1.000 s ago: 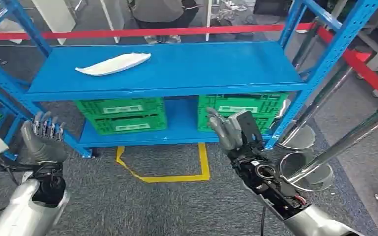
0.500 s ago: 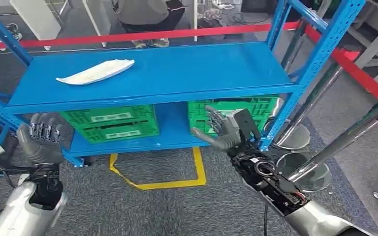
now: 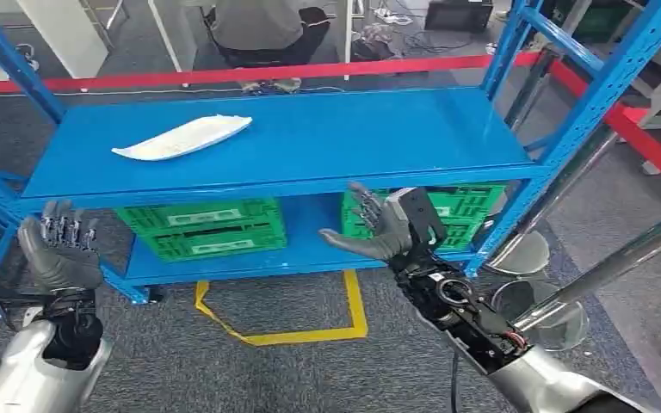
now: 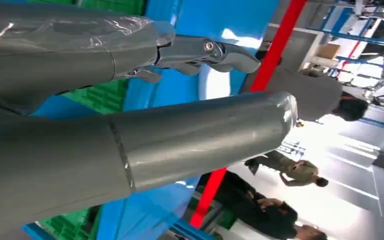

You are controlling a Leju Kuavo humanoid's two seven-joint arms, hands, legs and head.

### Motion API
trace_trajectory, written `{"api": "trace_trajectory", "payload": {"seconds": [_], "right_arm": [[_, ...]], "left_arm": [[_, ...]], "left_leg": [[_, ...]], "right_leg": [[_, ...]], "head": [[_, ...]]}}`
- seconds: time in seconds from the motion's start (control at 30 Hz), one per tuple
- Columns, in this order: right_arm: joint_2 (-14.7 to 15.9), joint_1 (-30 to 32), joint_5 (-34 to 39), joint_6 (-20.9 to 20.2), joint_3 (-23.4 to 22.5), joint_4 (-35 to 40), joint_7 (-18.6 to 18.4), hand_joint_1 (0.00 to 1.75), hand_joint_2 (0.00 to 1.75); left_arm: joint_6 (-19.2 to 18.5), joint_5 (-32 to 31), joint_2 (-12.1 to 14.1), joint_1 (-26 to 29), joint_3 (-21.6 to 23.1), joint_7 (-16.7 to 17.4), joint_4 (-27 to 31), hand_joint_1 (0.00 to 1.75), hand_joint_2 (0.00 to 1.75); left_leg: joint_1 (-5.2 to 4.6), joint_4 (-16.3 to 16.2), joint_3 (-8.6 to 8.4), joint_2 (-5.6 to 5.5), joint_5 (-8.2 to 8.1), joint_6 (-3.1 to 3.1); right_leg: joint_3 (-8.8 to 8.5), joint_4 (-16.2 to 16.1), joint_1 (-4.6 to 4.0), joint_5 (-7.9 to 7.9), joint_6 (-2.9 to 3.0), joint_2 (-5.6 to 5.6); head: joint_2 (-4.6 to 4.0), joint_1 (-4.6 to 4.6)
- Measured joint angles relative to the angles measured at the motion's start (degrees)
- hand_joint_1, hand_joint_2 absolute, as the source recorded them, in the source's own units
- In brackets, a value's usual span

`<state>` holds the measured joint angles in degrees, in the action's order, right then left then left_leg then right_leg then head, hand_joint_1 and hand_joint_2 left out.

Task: Take the parts from the cabinet and place them on the table.

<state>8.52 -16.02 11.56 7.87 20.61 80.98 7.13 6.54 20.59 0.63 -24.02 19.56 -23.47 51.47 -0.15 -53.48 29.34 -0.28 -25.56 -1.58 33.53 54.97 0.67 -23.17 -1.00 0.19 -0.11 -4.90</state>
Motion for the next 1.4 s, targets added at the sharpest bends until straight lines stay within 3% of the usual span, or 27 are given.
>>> {"api": "trace_trajectory", "payload": {"seconds": [0.03, 0.07, 0.17, 0.2, 0.3, 0.33, 0.37, 0.4, 0.47, 0.5, 0.57, 0.63, 0.7, 0.73, 0.83, 0.87, 0.9, 0.93, 1.0, 1.03, 1.07, 1.1, 1.17, 1.23, 1.33, 1.37, 1.4], "right_arm": [[0.02, -0.45, -0.31, -0.09, -0.15, -0.20, -0.04, 0.00, 1.75], [0.11, -0.64, -0.70, -0.33, -0.35, -0.24, -0.09, 0.00, 1.75], [0.22, -1.53, -1.11, -0.83, -0.81, -0.33, -0.37, 0.00, 1.75], [0.50, -1.95, -1.42, -1.05, -1.03, -0.33, -0.55, 0.00, 1.75], [0.52, -2.43, -1.86, -1.44, -1.27, -0.35, -0.92, 0.00, 1.75], [0.52, -2.38, -1.86, -1.51, -1.27, -0.39, -1.12, 0.00, 1.75], [0.52, -2.36, -1.86, -1.53, -1.29, -0.50, -1.25, 0.00, 1.75], [0.52, -2.37, -1.86, -1.53, -1.31, -0.50, -1.29, 0.00, 1.75], [0.52, -2.47, -1.86, -1.62, -1.33, -0.50, -1.31, 0.00, 1.75], [0.52, -2.58, -1.86, -1.62, -1.33, -0.50, -1.31, 0.00, 1.75], [0.52, -2.88, -1.86, -1.66, -1.40, -0.55, -1.38, 0.00, 1.75], [0.52, -2.85, -1.86, -1.68, -1.42, -0.68, -1.35, 0.00, 1.75], [0.66, -2.98, -1.86, -1.79, -1.62, -0.74, -1.38, 0.00, 1.75], [0.68, -3.41, -1.88, -1.88, -1.68, -0.76, -1.42, 0.00, 1.75], [0.83, -3.77, -2.21, -2.43, -1.73, -0.92, -1.86, 0.00, 1.75], [0.90, -3.78, -2.51, -2.51, -1.75, -1.09, -2.03, 0.00, 1.75], [1.01, -3.95, -2.84, -2.75, -1.79, -1.29, -2.36, 0.00, 1.75], [1.14, -4.35, -2.93, -3.02, -1.86, -1.49, -2.58, 0.00, 1.75], [1.35, -5.61, -3.17, -3.80, -2.07, -2.01, -2.82, 0.00, 1.75], [1.46, -6.20, -3.59, -4.31, -2.12, -2.43, -2.86, 0.00, 1.75], [1.51, -6.95, -4.09, -4.79, -2.12, -2.93, -3.04, 0.00, 1.75], [1.66, -7.30, -4.39, -5.33, -2.16, -3.32, -3.24, 0.00, 1.75], [1.95, -8.71, -4.79, -6.23, -2.21, -4.58, -3.54, 0.00, 1.75], [2.01, -10.02, -4.90, -6.86, -2.21, -5.09, -3.58, 0.00, 1.75], [2.38, -11.39, -4.90, -7.72, -2.25, -6.65, -3.80, 0.00, 1.75], [2.45, -11.44, -4.90, -7.98, -2.23, -7.25, -4.04, 0.00, 1.75], [2.54, -11.44, -4.90, -8.11, -2.23, -7.61, -4.15, 0.00, 1.75]], "left_arm": [[0.00, 0.00, 0.02, -0.21, 0.00, -0.04, 0.00, 0.00, 0.00], [0.00, 0.02, 0.02, -0.21, 0.00, -0.02, 0.00, 0.00, 0.00], [0.00, 0.02, 0.26, -0.39, 0.00, -0.02, 0.04, 0.00, 0.00], [0.00, 0.00, 0.35, -0.52, 0.00, -0.04, 0.15, 0.00, 0.00], [0.00, 0.00, 0.57, -0.36, 0.00, 0.09, 0.18, 0.00, 0.00], [0.02, 0.02, 0.63, -0.16, 0.00, 0.09, 0.18, 0.00, 0.00], [0.02, 0.02, 0.74, 0.08, 0.00, 0.13, 0.17, 0.00, 0.00], [0.02, 0.02, 0.85, 0.08, 0.00, 0.13, 0.18, 0.00, 0.00], [0.02, 0.02, 1.05, -0.01, 0.00, 0.15, 0.24, 0.00, 0.00], [0.02, 0.02, 1.09, -0.07, 0.00, 0.15, 0.28, 0.00, 0.00], [0.04, 0.02, 1.20, -0.15, 0.00, 0.24, 0.35, 0.00, 0.00], [0.04, 0.02, 1.20, -0.05, 0.00, 0.28, 0.37, 0.00, 0.00], [0.00, 0.09, 1.27, -0.09, 0.00, 0.24, 0.46, 0.00, 0.00], [0.00, 0.13, 1.25, -0.28, 0.00, 0.24, 0.48, 0.00, 0.00], [-0.11, 0.17, 1.11, -0.02, 0.00, 0.24, 0.48, 0.00, 0.00], [-0.13, 0.20, 1.11, 0.14, 0.00, 0.26, 0.48, 0.00, 0.00], [-0.17, 0.26, 1.11, 0.25, 0.00, 0.24, 0.48, 0.00, 0.00], [-0.20, 0.37, 1.11, 0.22, 0.00, 0.24, 0.48, 0.00, 0.00], [-0.35, 0.48, 1.07, 0.05, 0.00, 0.24, 0.48, 0.00, 0.00], [-0.44, 0.52, 1.07, 0.00, 0.00, 0.24, 0.48, 0.00, 0.00], [-0.52, 0.57, 1.05, -0.22, 0.00, 0.24, 0.48, 0.00, 0.00], [-0.55, 0.68, 1.03, -0.19, 0.00, 0.24, 0.48, 0.00, 0.00], [-0.61, 0.70, 1.05, -0.39, 0.00, 0.22, 0.48, 0.00, 0.00], [-0.70, 0.70, 1.09, -0.81, 0.00, 0.15, 0.48, 0.00, 0.00], [-0.85, 0.74, 1.09, -0.73, 0.02, 0.13, 0.48, 0.00, 0.00], [-0.94, 0.76, 1.09, -0.54, 0.02, 0.13, 0.46, 0.00, 0.00], [-1.00, 0.76, 1.07, -0.43, 0.02, 0.13, 0.46, 0.00, 0.00]], "left_leg": [[-0.02, 0.00, 0.42, -0.07, -0.13, 0.26], [-0.01, 0.12, 0.35, -0.01, -0.40, 0.67], [0.12, -1.52, 0.22, 0.00, -0.79, 1.54], [0.13, -4.06, 1.59, -0.01, -1.46, 1.82], [0.42, -17.31, 10.25, 0.00, -6.33, 2.65], [0.52, -19.52, 12.15, 0.00, -6.94, 2.81], [0.58, -19.14, 13.21, 0.01, -5.77, 2.94], [0.60, -16.33, 12.60, 0.01, -3.48, 2.78], [0.61, -5.46, 8.40, 0.04, 3.52, 2.39], [0.58, -0.82, 6.56, 0.07, 6.05, 2.07], [-0.06, -0.66, 6.47, 0.02, 2.24, 1.32], [0.02, -0.13, 5.97, -0.06, 3.68, 0.30], [0.31, 0.09, 4.61, -0.02, 3.82, -0.22], [0.29, 0.06, 4.18, -0.05, 3.52, -0.56], [0.12, 0.06, 3.38, -0.06, 2.60, -0.79], [0.09, 0.04, 3.01, -0.10, 2.26, -0.80], [0.09, 0.03, 2.43, -0.19, 1.86, -0.71], [0.08, 0.02, 1.81, -0.23, 1.41, -0.64], [0.05, 0.00, 0.49, -0.21, 0.45, -0.27], [-0.03, 0.04, 0.16, -0.21, 0.17, -0.04], [-0.02, 0.01, 0.56, -0.23, 0.11, 0.18], [0.02, 0.13, 0.45, -0.20, -0.10, 0.63], [-0.08, -0.30, 0.01, -0.16, -0.17, 1.22], [0.17, -3.90, 1.98, -0.07, -1.26, 1.80], [0.56, -16.45, 10.57, -0.06, -5.12, 2.66], [0.70, -18.78, 13.01, -0.05, -5.73, 2.72], [0.72, -18.08, 13.74, -0.04, -4.74, 2.63]], "right_leg": [[-0.29, -0.75, -0.26, -1.54, 0.18, -0.08], [-1.04, -0.67, -0.35, -0.54, 0.61, 0.02], [-2.34, -1.30, 0.18, -0.38, 1.60, 0.06], [-2.60, -1.34, 0.26, -0.49, 1.77, 0.15], [-2.82, -1.34, 0.32, -1.11, 2.15, 0.27], [-3.06, -1.34, 0.32, -1.35, 2.12, 0.35], [-3.65, -1.34, 0.32, -1.84, 2.06, 0.41], [-4.16, -1.34, 0.34, -2.22, 1.98, 0.42], [-5.38, -1.34, 0.38, -3.13, 1.64, 0.43], [-5.61, -1.38, 0.42, -3.52, 1.37, 0.41], [-5.71, -1.63, 0.32, -4.06, 0.56, 0.58], [-6.27, -0.85, 0.14, -3.69, -0.18, 0.60], [-5.99, 0.51, 0.44, -4.99, -0.62, 0.28], [-4.47, 3.85, 0.39, -6.46, -0.73, 0.17], [3.36, 16.84, 0.40, -11.44, -1.16, 0.18], [4.82, 18.12, 0.41, -11.51, -1.19, 0.18], [4.90, 16.40, 0.40, -9.69, -1.19, 0.18], [3.78, 12.25, 0.40, -6.67, -0.98, 0.18], [0.33, 1.35, 0.28, 0.95, -0.27, 0.16], [0.09, -0.14, 0.05, 0.54, 0.03, 0.08], [-0.11, -1.26, -0.30, -1.22, 0.25, 0.05], [-0.90, -1.03, -0.39, 0.15, 0.69, 0.11], [-1.40, -1.21, -0.22, -0.13, 1.56, 0.19], [-2.33, -1.80, 0.13, -0.18, 1.86, 0.25], [-2.79, -1.79, 0.19, -0.87, 2.24, 0.29], [-3.21, -1.77, 0.21, -1.29, 2.18, 0.40], [-3.78, -1.77, 0.28, -1.74, 2.12, 0.47]], "head": [[-0.13, -0.33], [-0.13, -0.72], [-0.04, -0.17], [-0.04, -0.22], [-0.04, -0.70], [-0.04, -0.83], [-0.04, -0.87], [-0.04, -0.91], [-0.04, -1.18], [-0.04, -1.38], [-0.04, -2.61], [-0.04, -3.04], [-0.04, -2.82], [-0.04, -2.84], [-0.04, -2.95], [-0.04, -2.95], [-0.04, -2.95], [-0.04, -2.93], [-0.04, -2.93], [-0.04, -3.21], [-0.13, -3.63], [-0.13, -3.74], [-0.11, -3.13], [-0.09, -2.82], [-0.07, -3.01], [-0.07, -3.06], [-0.07, -3.06]]}}
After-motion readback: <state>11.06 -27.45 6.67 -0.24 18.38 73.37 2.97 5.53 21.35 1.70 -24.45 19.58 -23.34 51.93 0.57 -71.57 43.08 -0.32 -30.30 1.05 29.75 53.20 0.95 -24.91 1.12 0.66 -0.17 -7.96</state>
